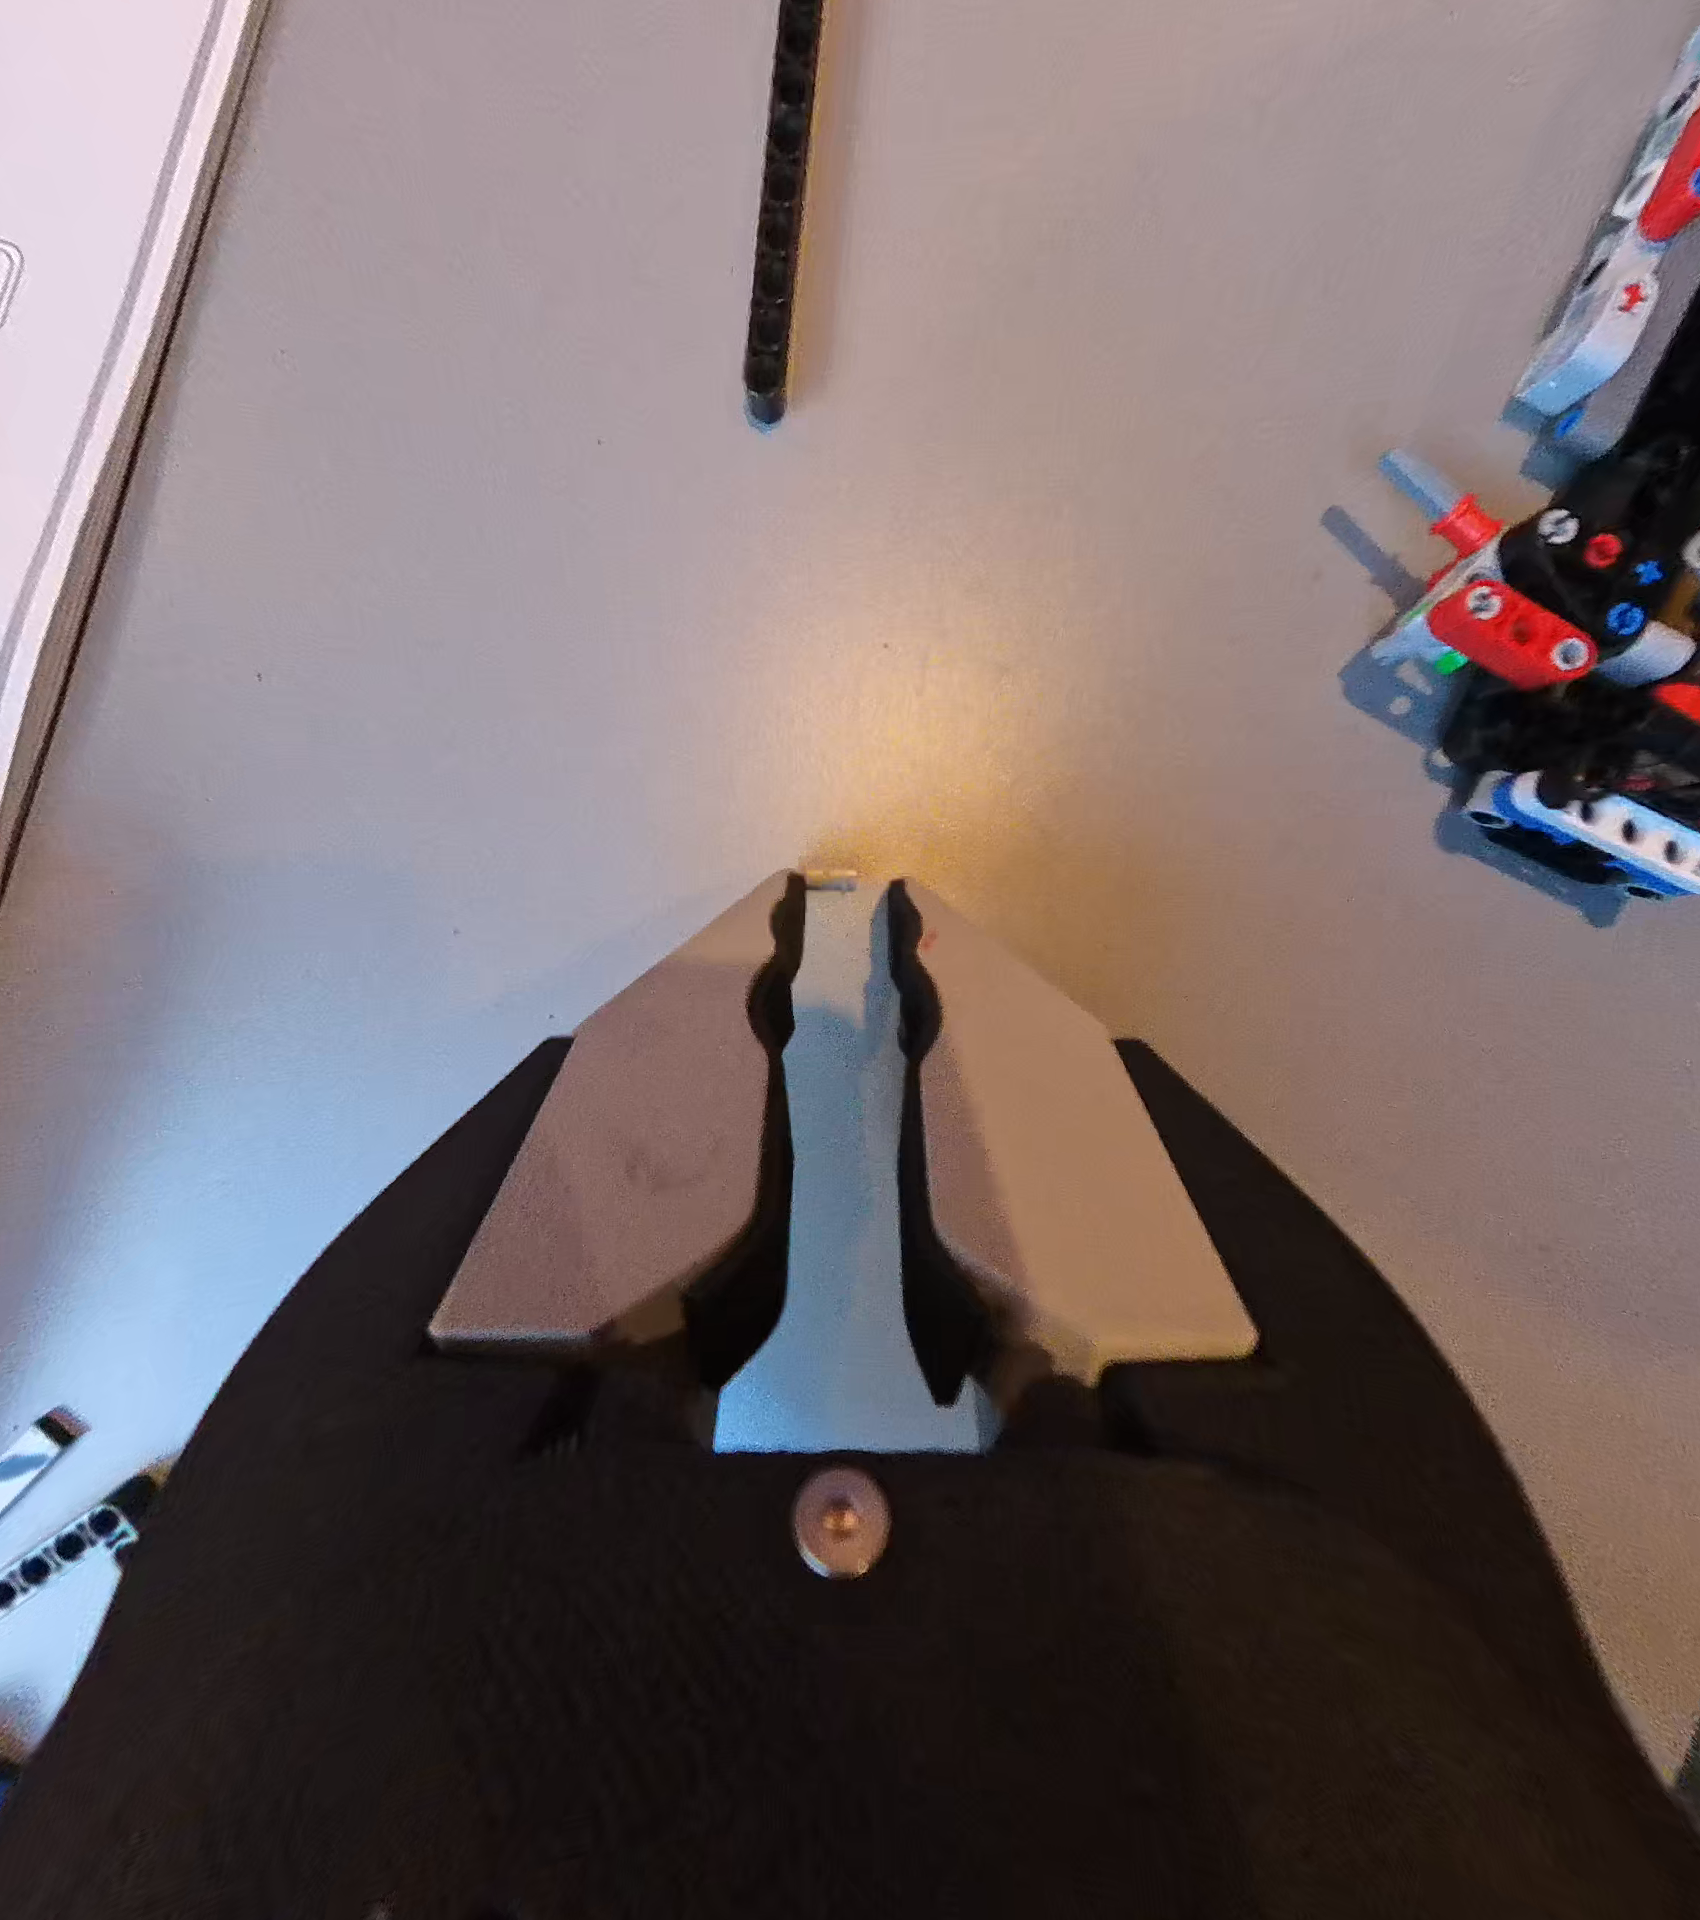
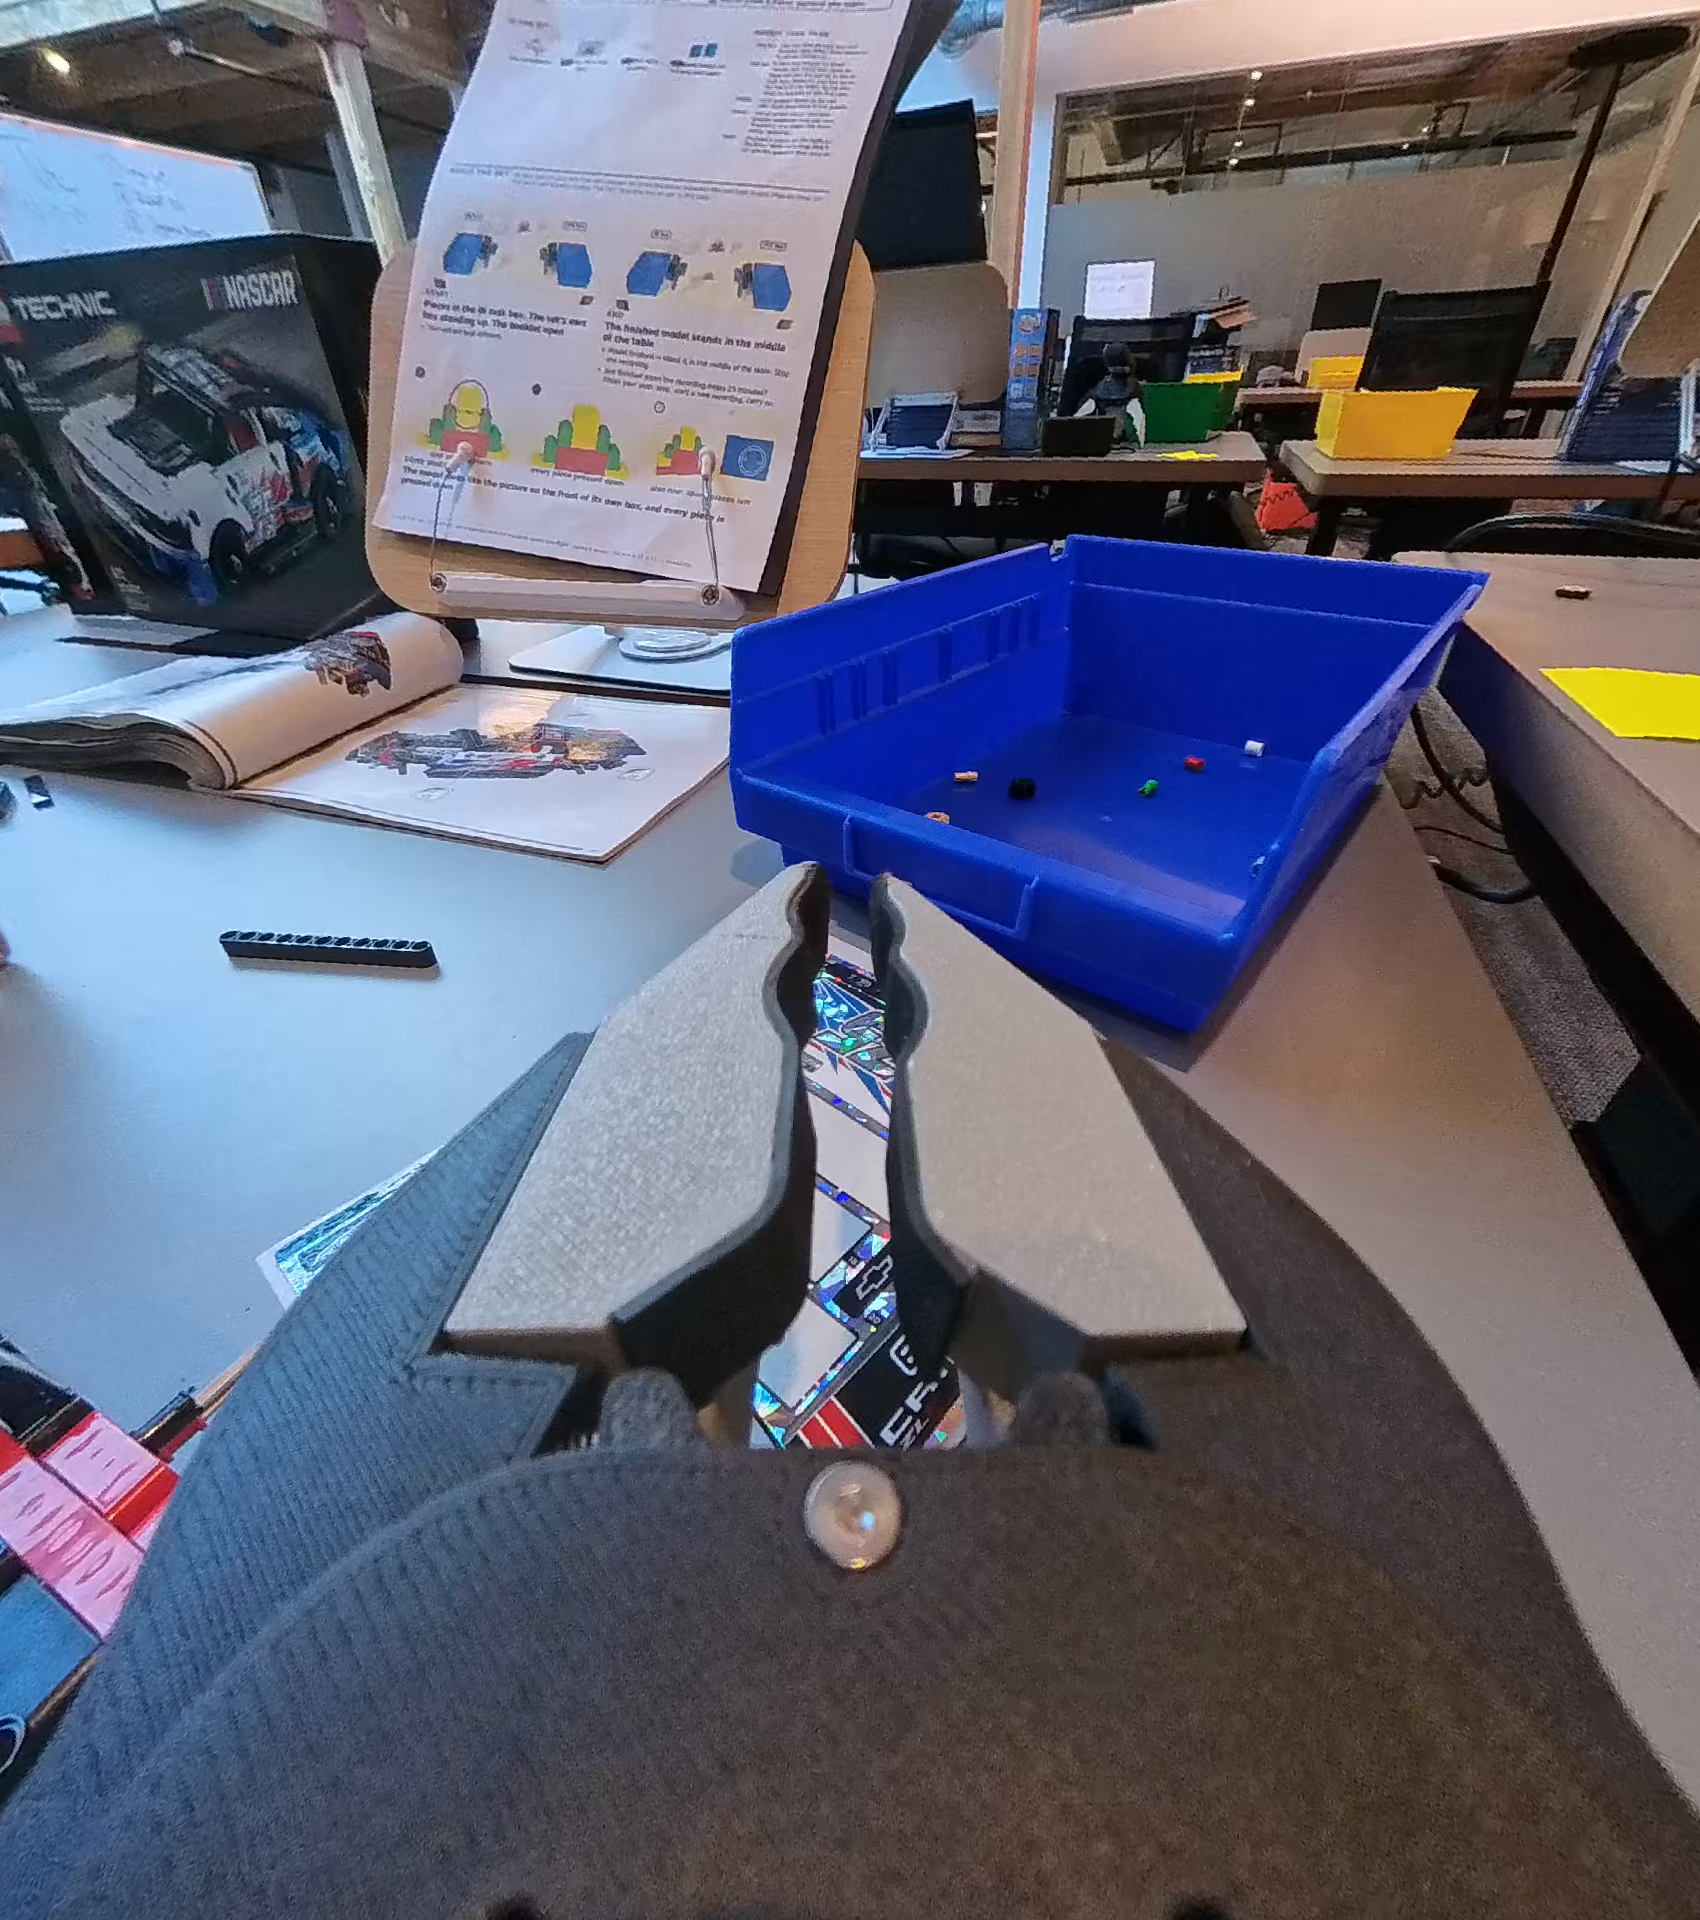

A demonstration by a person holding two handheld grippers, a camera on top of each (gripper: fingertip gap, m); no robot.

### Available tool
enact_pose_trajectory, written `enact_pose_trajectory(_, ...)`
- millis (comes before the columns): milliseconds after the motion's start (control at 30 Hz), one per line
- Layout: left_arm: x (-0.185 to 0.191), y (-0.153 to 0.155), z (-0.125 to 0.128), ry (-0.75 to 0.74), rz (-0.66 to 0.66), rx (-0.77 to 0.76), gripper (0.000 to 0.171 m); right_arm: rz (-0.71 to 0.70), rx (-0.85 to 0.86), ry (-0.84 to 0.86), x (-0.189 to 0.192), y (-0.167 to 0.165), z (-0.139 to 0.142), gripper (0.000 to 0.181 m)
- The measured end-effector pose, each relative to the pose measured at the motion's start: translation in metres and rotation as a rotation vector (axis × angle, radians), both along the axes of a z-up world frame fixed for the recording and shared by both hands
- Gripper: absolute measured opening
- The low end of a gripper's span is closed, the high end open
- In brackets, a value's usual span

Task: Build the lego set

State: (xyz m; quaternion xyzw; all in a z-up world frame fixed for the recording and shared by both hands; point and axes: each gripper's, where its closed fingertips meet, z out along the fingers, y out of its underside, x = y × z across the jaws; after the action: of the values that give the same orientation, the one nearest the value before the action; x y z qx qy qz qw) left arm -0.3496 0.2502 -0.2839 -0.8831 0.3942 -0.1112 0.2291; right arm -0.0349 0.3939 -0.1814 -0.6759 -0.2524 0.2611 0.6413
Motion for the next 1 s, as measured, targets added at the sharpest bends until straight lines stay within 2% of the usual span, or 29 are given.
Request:
enact_pose_trajectory(200,0.001,-0.005,0.005,-0.052,0.012,0.01,0.017,0.004,-0.005,0.003,0.0,0.0,0.0,0.005)
enact_pose_trajectory(367,-0.018,-0.011,0.018,-0.026,0.055,0.034,0.022,0.001,-0.001,0.005,0.0,0.0,0.0,0.005)
enact_pose_trajectory(433,-0.038,-0.02,0.03,-0.038,0.118,0.035,0.026,0.002,0.001,0.009,0.001,0.0,0.001,0.005)
enact_pose_trajectory(500,-0.076,-0.028,0.042,-0.01,0.212,0.052,0.028,0.005,0.002,0.012,0.001,-0.001,0.001,0.005)
enact_pose_trajectory(633,-0.186,-0.038,0.074,0.077,0.576,0.121,0.023,0.01,-0.006,0.007,0.0,0.0,0.0,0.005)
enact_pose_trajectory(733,-0.241,-0.045,0.093,-0.002,0.816,0.159,0.018,0.008,-0.004,0.0,-0.001,0.0,0.0,0.005)
enact_pose_trajectory(833,-0.258,-0.044,0.092,-0.078,0.861,0.152,0.015,0.003,-0.002,-0.008,-0.001,0.0,-0.001,0.005)
enact_pose_trajectory(1000,-0.268,-0.041,0.059,-0.05,0.856,0.058,0.013,-0.007,0.005,-0.014,-0.001,0.0,-0.001,0.005)
